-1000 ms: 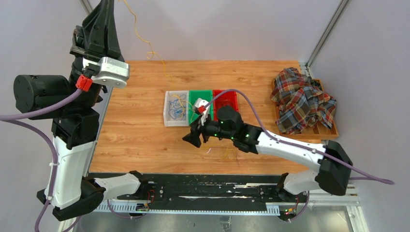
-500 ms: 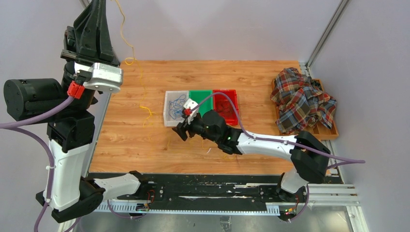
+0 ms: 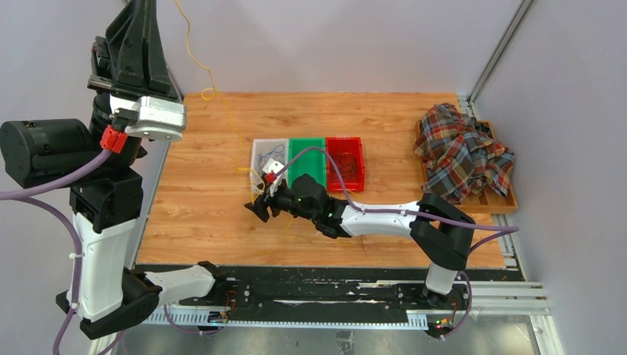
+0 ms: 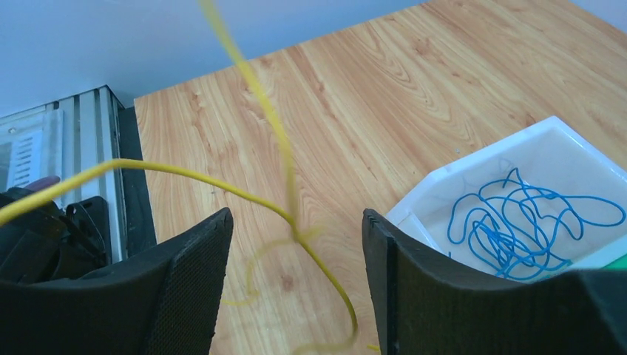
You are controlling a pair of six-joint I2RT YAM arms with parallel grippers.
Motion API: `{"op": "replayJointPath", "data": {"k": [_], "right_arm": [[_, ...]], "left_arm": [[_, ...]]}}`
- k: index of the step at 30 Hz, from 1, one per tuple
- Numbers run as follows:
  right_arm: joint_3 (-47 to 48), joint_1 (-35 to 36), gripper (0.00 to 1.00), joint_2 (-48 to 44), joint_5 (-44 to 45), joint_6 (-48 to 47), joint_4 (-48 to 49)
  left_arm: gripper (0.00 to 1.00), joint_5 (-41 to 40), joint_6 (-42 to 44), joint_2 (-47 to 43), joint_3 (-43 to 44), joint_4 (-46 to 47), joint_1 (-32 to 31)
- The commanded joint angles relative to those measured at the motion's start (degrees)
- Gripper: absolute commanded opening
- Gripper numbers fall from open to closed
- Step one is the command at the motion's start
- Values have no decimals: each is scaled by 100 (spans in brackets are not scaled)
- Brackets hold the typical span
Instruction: Untangle the cables
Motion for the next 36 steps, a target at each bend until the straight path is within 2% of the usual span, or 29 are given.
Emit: {"op": "replayJointPath", "data": {"k": [1, 2, 5, 6, 8, 12, 17, 20, 24, 27, 29, 30, 33, 34, 36], "right_arm": [[350, 48, 61, 296, -56, 224, 575], [409, 28, 54, 381, -44, 268, 612], [522, -84, 21, 533, 26, 552, 542], [478, -119, 13, 517, 21, 656, 484], [221, -154, 5, 424, 50, 766, 482], [-667, -155, 3, 179, 375, 954, 708], [-1707, -170, 1, -60, 970, 1399, 938], [-2087, -181, 1, -163, 1197, 1707, 978], [-2582, -182, 1, -357, 1438, 2005, 1082], [-2776, -182, 1, -707, 1767, 2119, 625], [-2842, -194, 1, -837, 2097, 2366, 98], [-2892, -198, 2, -876, 2237, 2577, -143], [-3220, -199, 23, -902, 2288, 2924, 4], [-3320, -199, 27, -887, 2246, 2981, 141], [-3465, -198, 33, -866, 2225, 3134, 319]], "left_arm": [[0, 107, 64, 10, 167, 124, 34], [0, 112, 53, 14, 185, 124, 34], [0, 131, 86, 31, 246, 127, 34], [1, 145, 134, 50, 271, 123, 34], [1, 183, 252, 89, 336, 137, 34], [1, 149, 425, 350, 685, 175, 34], [1, -27, 655, 992, 1692, 402, 33], [1, -18, 763, 1410, 2329, 504, 34], [1, -39, 789, 1689, 2590, 944, 34], [1, 2, 975, 1676, 2409, 1006, 34], [1, -43, 1191, 1838, 2561, 1379, 34], [1, -81, 1242, 2124, 2907, 1549, 34], [0, -31, 1386, 2770, 4136, 1546, 34], [0, -24, 1368, 2722, 4104, 1560, 34], [0, -59, 1345, 2322, 3405, 1790, 34]]}}
